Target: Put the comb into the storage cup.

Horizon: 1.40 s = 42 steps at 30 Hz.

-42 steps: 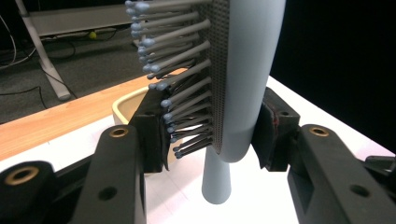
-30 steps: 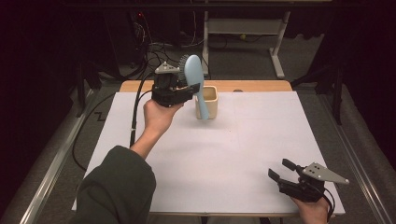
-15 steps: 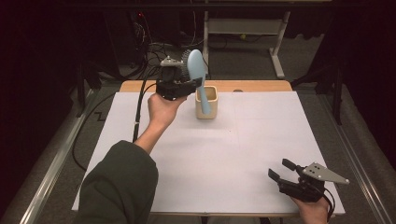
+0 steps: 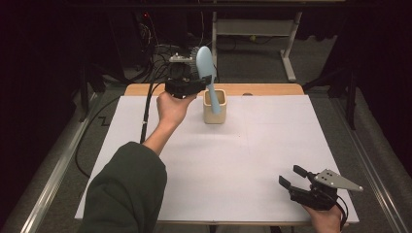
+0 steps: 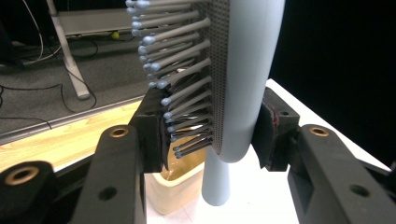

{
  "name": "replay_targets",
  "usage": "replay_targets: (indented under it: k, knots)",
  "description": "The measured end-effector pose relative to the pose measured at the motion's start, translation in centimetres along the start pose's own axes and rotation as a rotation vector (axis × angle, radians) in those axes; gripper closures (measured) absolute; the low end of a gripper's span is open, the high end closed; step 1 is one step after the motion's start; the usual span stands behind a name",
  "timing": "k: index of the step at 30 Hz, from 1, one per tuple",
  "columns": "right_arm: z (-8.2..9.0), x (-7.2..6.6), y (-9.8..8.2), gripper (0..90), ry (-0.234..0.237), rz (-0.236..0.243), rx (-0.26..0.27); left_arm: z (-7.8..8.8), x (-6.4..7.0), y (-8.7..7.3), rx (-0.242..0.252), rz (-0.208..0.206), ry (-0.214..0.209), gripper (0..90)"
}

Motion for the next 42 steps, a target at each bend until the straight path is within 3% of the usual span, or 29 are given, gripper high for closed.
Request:
replay_targets:
  k: [10,17,29,42]
  knots:
    - [-0.1,0.0,-0.1,30.4,-0.001,-0.003,-0.004,-1.3,-0.5,0.6,0.007,0.01,0.036,53.6]
    - [-0.3,-0.2,-0.1,30.4,0.014,0.008,-0.012,-2.1,-1.1,0.7,0.022,0.047,0.055,53.6]
    - [-0.2,-0.1,0.0,30.4,0.015,0.003,-0.004,-3.1,-1.4,0.9,0.035,0.041,0.09,53.6]
    - [-0.3,-0.1,0.0,30.5,0.019,0.007,-0.007,-3.9,-2.0,0.5,0.006,0.053,0.108,53.5]
Point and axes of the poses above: each handheld gripper's, and its own axes: z roughly backward along the jaws, y roughly out of its top, x roughly to its right, the point moved 3 cm from there along -z, roughly forward along the jaws, and after that the axes turned 2 degrees about y, right-handed, at the moved point
